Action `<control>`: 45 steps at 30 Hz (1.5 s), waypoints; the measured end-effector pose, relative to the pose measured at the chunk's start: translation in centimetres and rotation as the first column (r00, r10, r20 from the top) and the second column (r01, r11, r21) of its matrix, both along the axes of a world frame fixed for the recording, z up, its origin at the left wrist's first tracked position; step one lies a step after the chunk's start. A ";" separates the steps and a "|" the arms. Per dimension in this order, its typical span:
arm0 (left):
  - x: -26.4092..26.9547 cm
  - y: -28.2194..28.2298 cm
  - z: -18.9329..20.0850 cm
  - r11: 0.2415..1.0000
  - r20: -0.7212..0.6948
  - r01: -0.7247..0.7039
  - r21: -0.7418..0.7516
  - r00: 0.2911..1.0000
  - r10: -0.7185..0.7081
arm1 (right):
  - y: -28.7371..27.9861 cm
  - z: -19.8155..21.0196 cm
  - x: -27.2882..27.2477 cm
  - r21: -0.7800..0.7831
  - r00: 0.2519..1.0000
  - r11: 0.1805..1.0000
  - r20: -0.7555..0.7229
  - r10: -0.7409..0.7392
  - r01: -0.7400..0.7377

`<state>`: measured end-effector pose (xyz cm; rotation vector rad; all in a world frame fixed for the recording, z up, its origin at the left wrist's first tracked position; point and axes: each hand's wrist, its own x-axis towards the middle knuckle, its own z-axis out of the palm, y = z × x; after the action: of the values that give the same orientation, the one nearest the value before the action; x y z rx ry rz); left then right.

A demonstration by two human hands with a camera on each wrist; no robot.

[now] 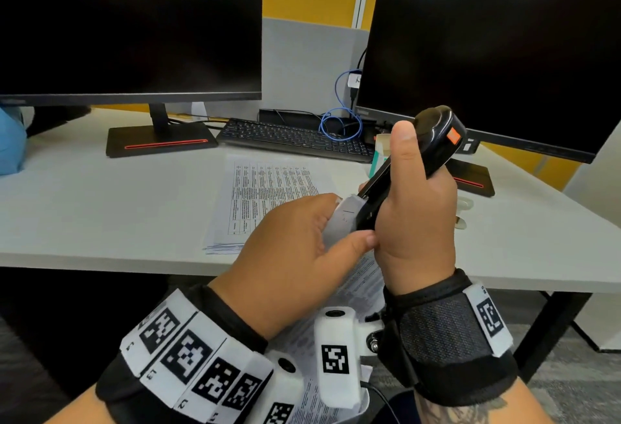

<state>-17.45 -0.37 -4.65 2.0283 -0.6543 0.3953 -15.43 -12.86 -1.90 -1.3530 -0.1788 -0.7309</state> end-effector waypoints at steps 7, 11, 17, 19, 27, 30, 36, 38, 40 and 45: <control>1.7 0.9 -0.7 0.996 -0.138 -0.005 -0.091 0.990 -0.008 | -1.3 -0.2 0.2 0.124 0.999 0.991 0.024 0.043 -0.045; 1.8 1.0 -0.9 0.954 0.021 0.044 -0.297 0.999 -0.039 | -1.8 -0.3 -0.2 0.034 0.994 0.997 0.079 -0.078 0.076; 2.0 1.6 -1.0 0.917 0.220 0.122 -0.379 0.975 -0.039 | -2.3 -1.1 -0.8 -0.034 0.960 0.984 0.230 -0.162 0.175; 1.8 1.6 -0.8 0.915 0.242 0.138 -0.378 0.969 -0.045 | -2.3 -1.2 -0.9 -0.059 0.952 0.978 0.245 -0.182 0.202; 1.3 1.3 0.2 0.900 0.088 0.092 -0.426 0.994 -0.060 | -1.6 -0.6 -1.3 -0.052 0.968 0.989 0.219 -0.123 0.137; 1.0 0.8 0.5 0.902 -0.022 0.024 -0.431 0.999 -0.037 | -0.9 0.3 -1.4 -0.042 0.988 0.998 0.147 -0.043 0.050; 0.4 0.0 0.9 0.907 -0.114 0.000 -0.420 0.992 -0.053 | 0.3 1.4 -1.7 -0.060 1.000 0.998 0.014 0.022 -0.021; 0.2 -0.1 1.1 0.901 -0.119 0.007 -0.433 0.991 -0.065 | 0.6 1.5 -1.6 -0.079 1.000 0.997 0.007 -0.002 0.002; 0.1 -0.2 1.3 0.900 -0.128 0.009 -0.436 0.989 -0.072 | 0.7 1.6 -1.7 -0.082 1.000 0.997 0.010 -0.013 0.014; 0.0 -0.3 1.2 0.897 -0.150 0.035 -0.440 0.982 -0.112 | 0.7 1.6 -1.9 -0.104 0.999 0.994 0.037 -0.040 0.044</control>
<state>-17.42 -0.65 -3.40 1.5826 -0.4826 0.2869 -17.37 -12.16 -0.30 -1.4481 -0.2197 -0.7896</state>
